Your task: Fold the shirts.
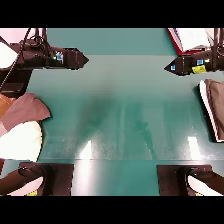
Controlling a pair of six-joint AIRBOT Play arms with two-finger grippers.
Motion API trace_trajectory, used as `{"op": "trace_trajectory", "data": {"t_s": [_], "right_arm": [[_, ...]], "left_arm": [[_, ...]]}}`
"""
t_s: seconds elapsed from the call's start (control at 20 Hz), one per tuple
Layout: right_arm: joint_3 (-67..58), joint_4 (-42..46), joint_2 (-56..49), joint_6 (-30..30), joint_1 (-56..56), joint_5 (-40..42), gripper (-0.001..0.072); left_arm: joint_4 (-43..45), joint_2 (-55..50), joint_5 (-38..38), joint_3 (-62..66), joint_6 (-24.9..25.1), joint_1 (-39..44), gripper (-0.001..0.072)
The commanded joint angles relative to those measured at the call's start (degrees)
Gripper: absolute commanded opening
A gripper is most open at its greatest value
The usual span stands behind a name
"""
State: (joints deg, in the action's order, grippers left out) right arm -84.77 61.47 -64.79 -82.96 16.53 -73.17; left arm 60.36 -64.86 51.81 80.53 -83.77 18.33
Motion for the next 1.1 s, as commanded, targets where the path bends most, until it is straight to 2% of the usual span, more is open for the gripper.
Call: {"op": "trace_trajectory", "data": {"t_s": [0.0, 0.1, 0.25, 0.45, 0.5, 0.55, 0.6, 0.9, 1.0, 1.05], "right_arm": [[0.0, 0.0, 0.0, 0.0, 0.0, -0.4, 0.0024], [0.0, 0.0, 0.0, 0.0, 0.0, -0.4, 0.0024], [0.0, 0.0, 0.0, 0.0, 0.0, -0.5, 0.0024], [0.1, 0.0, 0.0, 0.0, 0.0, -0.9, 0.0024], [0.1, 0.0, 0.0, 0.0, 0.0, -0.8, 0.0024], [0.1, 0.0, 0.0, 0.0, 0.0, -0.7, 0.0024], [0.1, 0.0, 0.0, 0.0, 0.0, -0.6, 0.0024], [0.1, 0.0, 0.0, 0.0, 0.0, -0.3, 0.0024], [0.1, 0.0, 0.0, 0.0, 0.0, -0.3, 0.0024], [0.1, 0.0, 0.0, 0.0, 0.0, -0.3, 0.0024]], "left_arm": [[-0.4, 0.0, -1.7, 0.0, -0.2, 0.0, 0.0031], [0.9, 0.3, -2.8, 0.1, 0.2, -0.7, 0.0031], [7.0, 2.9, 5.2, 0.1, -2.1, -7.0, 0.0031], [27.6, 4.5, 17.9, -0.2, -6.4, -17.6, 0.0035], [31.2, 4.4, 19.6, -0.9, -6.3, -19.6, 0.0228], [33.3, 4.4, 19.2, -2.7, -6.3, -21.7, 0.0575], [33.8, 4.4, 17.4, -5.2, -6.3, -23.8, 0.0678], [33.9, 4.3, -2.0, -27.2, -6.9, -32.2, 0.0674], [33.9, 4.2, -8.1, -33.4, -6.9, -33.7, 0.0452], [33.8, 4.1, -10.6, -35.4, -6.9, -34.2, 0.0373]]}}
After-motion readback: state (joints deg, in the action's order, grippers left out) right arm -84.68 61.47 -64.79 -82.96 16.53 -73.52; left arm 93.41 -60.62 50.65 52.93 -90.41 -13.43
